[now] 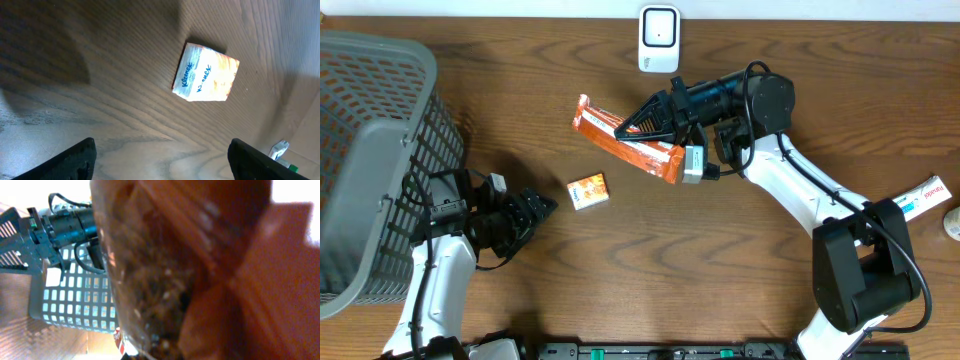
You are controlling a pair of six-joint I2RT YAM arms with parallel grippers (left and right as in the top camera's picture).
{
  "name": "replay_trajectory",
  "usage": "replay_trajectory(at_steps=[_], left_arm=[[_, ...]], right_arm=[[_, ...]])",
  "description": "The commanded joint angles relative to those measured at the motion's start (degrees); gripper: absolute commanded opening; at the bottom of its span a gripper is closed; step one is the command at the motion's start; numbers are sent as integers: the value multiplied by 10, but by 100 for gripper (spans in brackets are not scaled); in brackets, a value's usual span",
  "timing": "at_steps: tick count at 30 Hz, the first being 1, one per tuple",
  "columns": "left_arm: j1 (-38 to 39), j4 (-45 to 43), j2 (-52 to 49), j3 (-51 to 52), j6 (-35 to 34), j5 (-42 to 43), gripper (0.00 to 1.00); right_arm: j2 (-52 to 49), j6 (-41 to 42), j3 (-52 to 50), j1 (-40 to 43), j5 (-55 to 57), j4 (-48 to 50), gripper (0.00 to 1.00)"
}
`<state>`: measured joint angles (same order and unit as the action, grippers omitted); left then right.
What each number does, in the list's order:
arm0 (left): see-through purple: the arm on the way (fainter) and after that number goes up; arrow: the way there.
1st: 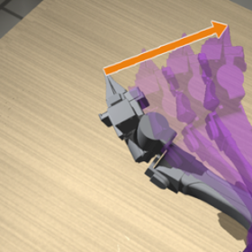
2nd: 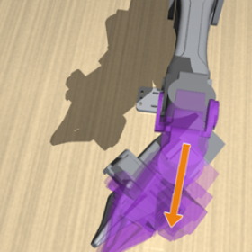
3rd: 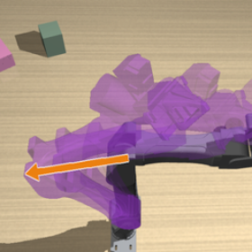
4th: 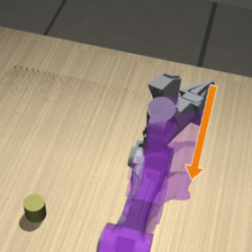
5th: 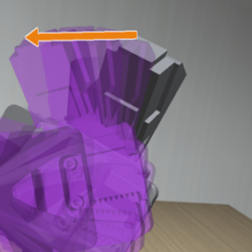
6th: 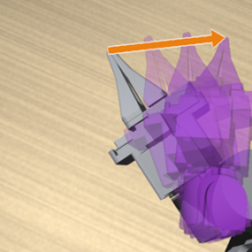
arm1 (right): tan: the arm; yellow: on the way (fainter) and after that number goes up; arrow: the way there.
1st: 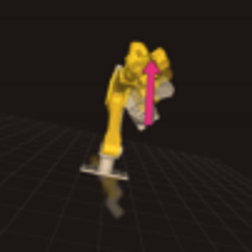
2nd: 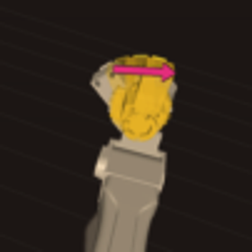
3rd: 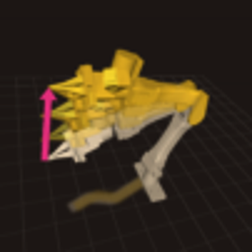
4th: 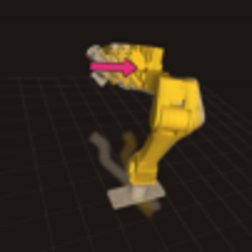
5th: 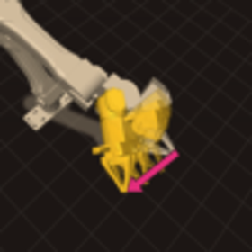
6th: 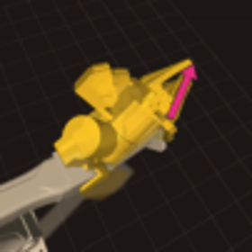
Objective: Scan the item barcode
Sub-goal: 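Lift the bar with the right gripper toward the scanner, then hold the chocolate bar's barcode under the white scanner with the right gripper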
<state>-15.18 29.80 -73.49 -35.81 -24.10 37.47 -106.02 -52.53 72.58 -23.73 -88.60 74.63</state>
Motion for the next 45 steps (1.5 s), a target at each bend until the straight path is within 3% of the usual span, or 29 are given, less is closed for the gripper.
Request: replay_trajectory(at_steps=[1, 4, 8, 15, 20, 24, 26, 33, 37, 45], left_arm=[[-5, -1, 6, -9, 5, -7, 85], [-5, -1, 6, -9, 5, -7, 85], [-5, -1, 6, -9, 5, -7, 85], [-5, -1, 6, -9, 5, -7, 85], [-5, -1, 6, -9, 5, -7, 85], [-5, -1, 6, -9, 5, -7, 85], [-5, -1, 6, -9, 5, -7, 85], [-5, -1, 6, -9, 5, -7, 85], [-5, -1, 6, -9, 5, -7, 85], [-5, -1, 6, -9, 5, -7, 85]], right_arm=[[-4, 33, 5, -3, -8, 9, 1], [-4, 63, 5, -4, -8, 8, 1], [-4, 170, 5, -4, 15, -18, 1], [-4, 372, 5, -4, 143, -229, 1], [-4, 741, 5, 4, 276, -351, 1], [-4, 889, 5, 22, 235, -460, 1], [-4, 1035, 5, 32, 226, -523, 1], [-7, 1112, 5, 48, 412, -675, 1], [-17, 1139, 5, 52, 492, -640, 1], [-41, 1187, 23, 48, 816, -563, 1]])
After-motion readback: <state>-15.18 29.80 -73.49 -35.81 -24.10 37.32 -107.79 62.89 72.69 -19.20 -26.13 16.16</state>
